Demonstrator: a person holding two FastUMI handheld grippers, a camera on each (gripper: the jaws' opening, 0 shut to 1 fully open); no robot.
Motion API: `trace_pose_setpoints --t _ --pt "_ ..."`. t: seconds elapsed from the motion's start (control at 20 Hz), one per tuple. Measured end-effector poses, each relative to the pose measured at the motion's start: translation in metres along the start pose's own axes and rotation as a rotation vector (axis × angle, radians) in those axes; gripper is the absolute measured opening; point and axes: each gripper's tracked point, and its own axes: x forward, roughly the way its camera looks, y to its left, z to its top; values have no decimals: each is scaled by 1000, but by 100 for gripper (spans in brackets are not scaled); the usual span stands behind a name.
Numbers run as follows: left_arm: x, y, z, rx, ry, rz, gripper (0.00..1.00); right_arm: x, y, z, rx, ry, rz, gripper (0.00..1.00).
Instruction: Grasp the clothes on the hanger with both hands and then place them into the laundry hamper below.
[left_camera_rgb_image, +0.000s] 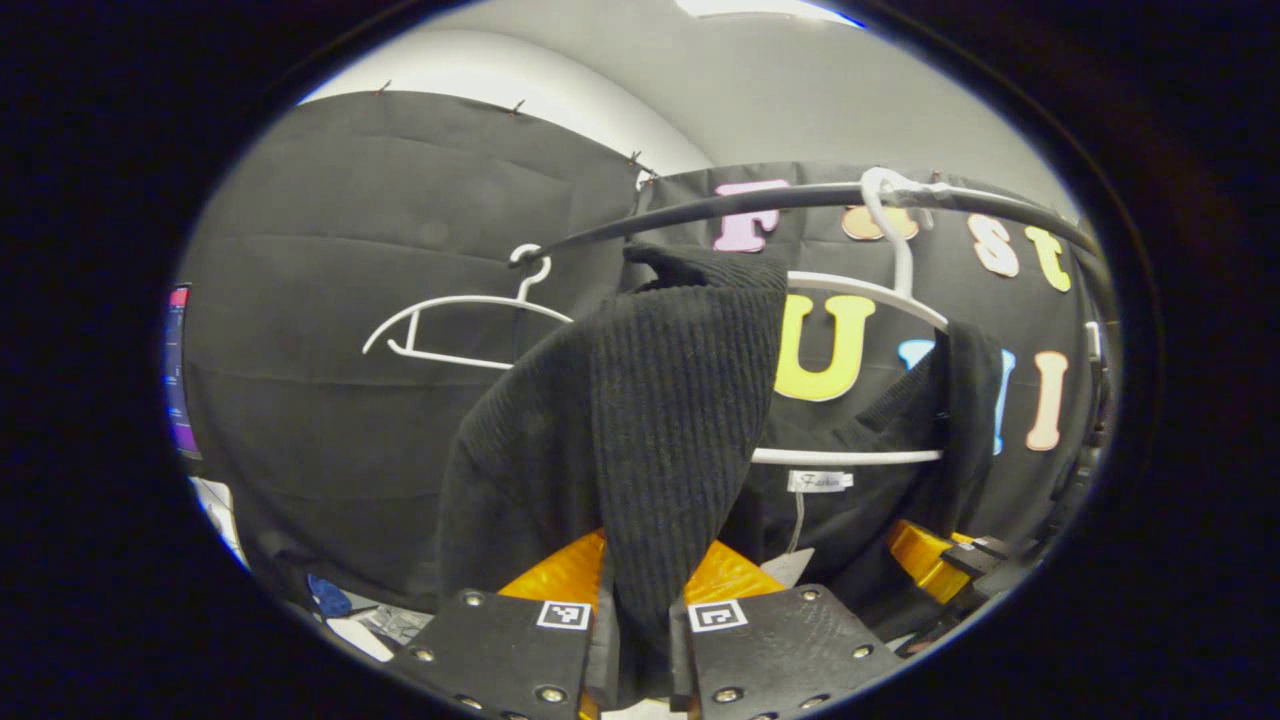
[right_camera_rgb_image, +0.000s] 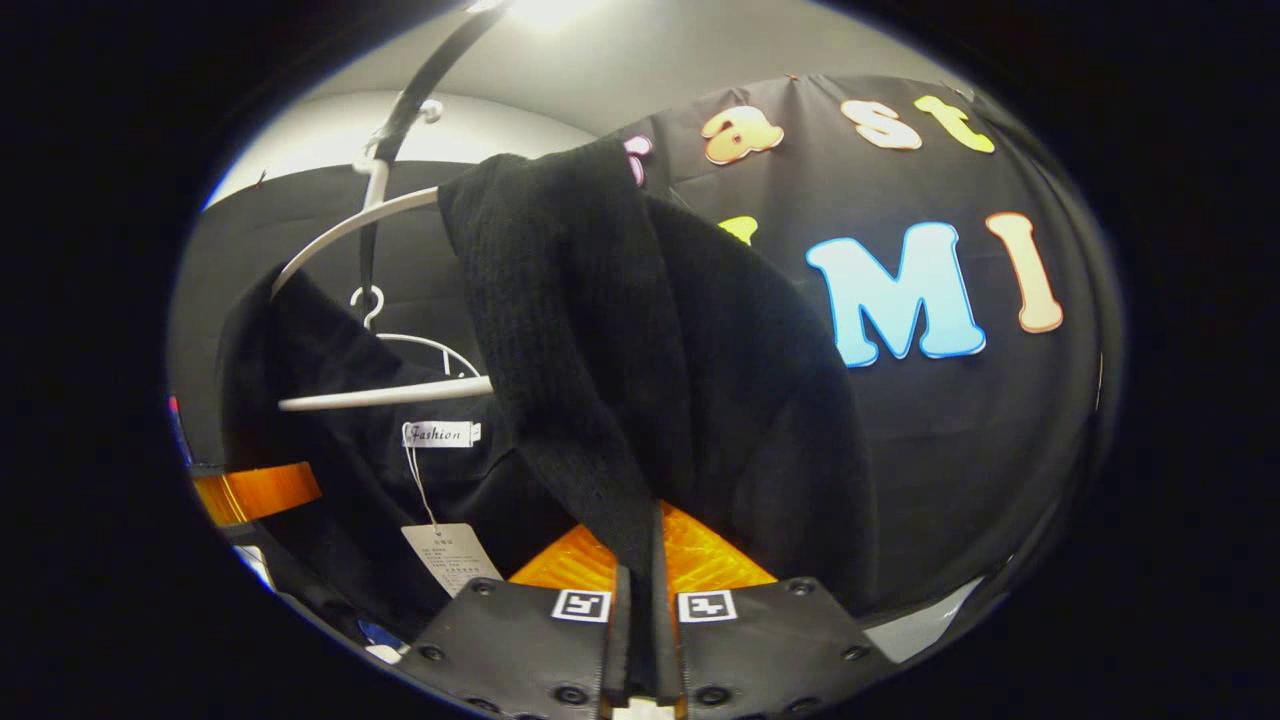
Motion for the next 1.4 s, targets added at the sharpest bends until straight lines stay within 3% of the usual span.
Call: trace_pose_setpoints --t 0.05,0.1,0.15,0.45,0.75,1.05,1.4 --pt "-1 5 0 13 -7 14 12 -1 2 1 14 -3 26 4" --pt "-2 0 4 7 -8 -30 3 -5 3 2 23 -3 45 0" --pt "-7 -8 5 -3 -14 -77 2 -7 2 2 25 -2 53 0" --pt "-44 -7 43 24 -105 -199 3 -47 -6 16 33 -68 -22 0" --pt "-58 21 82 -102 -196 -201 4 -61 -32 53 66 -160 -136 2" --pt "-60 54 116 -167 -231 -196 3 -64 -54 75 70 -228 -233 0" --pt "-37 82 139 -139 -247 -229 3 -64 -88 95 66 -303 -344 2"
